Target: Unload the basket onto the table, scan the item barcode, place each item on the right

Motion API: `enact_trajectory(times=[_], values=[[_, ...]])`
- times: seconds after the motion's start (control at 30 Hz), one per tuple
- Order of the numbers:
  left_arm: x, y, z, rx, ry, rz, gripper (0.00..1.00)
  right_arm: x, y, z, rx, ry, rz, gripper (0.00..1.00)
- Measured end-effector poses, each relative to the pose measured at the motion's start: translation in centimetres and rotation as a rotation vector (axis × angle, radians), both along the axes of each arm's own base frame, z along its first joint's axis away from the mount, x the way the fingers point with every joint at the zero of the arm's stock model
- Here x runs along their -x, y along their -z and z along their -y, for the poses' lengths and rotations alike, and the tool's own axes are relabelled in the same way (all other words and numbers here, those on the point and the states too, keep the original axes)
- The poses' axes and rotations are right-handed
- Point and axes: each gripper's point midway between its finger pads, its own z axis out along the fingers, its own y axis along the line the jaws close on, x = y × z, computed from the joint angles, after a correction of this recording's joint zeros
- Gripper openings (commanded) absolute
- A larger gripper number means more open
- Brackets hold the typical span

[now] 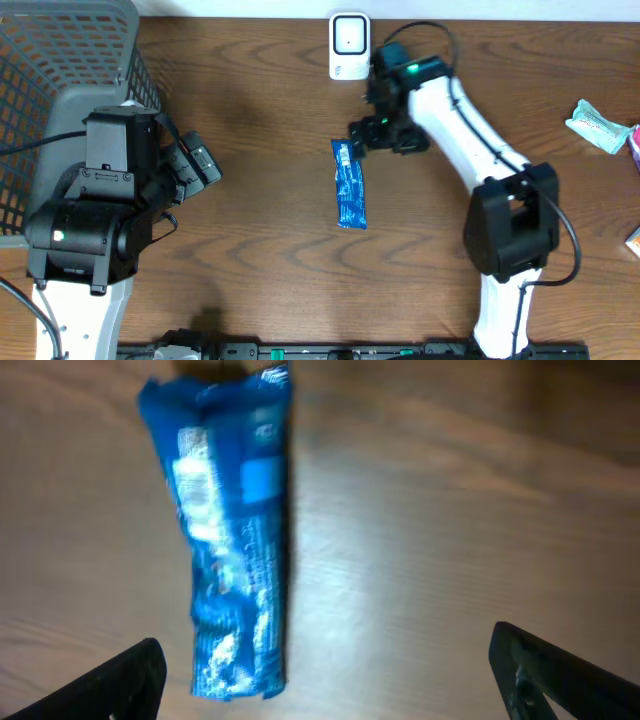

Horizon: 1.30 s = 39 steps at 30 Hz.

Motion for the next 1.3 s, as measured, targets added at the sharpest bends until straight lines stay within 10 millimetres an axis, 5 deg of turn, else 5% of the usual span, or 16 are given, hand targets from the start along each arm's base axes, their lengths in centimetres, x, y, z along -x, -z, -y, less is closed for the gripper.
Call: enact_trajectory(times=[0.17,0.4,0.53,0.63,0.67,0.97,1.1,1.3], values=[[0.0,0.0,0.0,0.0,0.0,0.0,0.98,0.4,2.3,0.4,-0.132,-0.036,-0.037,0.84],[0.0,0.0,0.0,0.0,0.0,0.0,0.98,2.6,6.3,-2.9,-0.39,-0.093,-0.055,0.63],[0.0,0.0,0.0,0.0,0.0,0.0,0.98,2.8,6.6,-4.4,-0.515,-0.094,-0.022,0.37],[0.0,0.0,0.0,0.0,0.0,0.0,0.98,3.5,7.1,-4.9,-0.563,-0.076,-0.036,0.04],[0.0,0.0,0.0,0.0,0.0,0.0,0.98,3.7,7.3,-4.9,-0.567,-0.071,-0.042,0.01],[0.0,0.0,0.0,0.0,0.0,0.0,0.98,4.4,7.7,-4.5,-0.549,-0.027,-0.091,0.01],[0.0,0.0,0.0,0.0,0.0,0.0,0.98,4.4,6.9,-2.3,-0.378,0.011,-0.103,0.01],[0.0,0.0,0.0,0.0,0.0,0.0,0.98,0.9,1.2,2.7,0.074,0.052,0.191,0.01]])
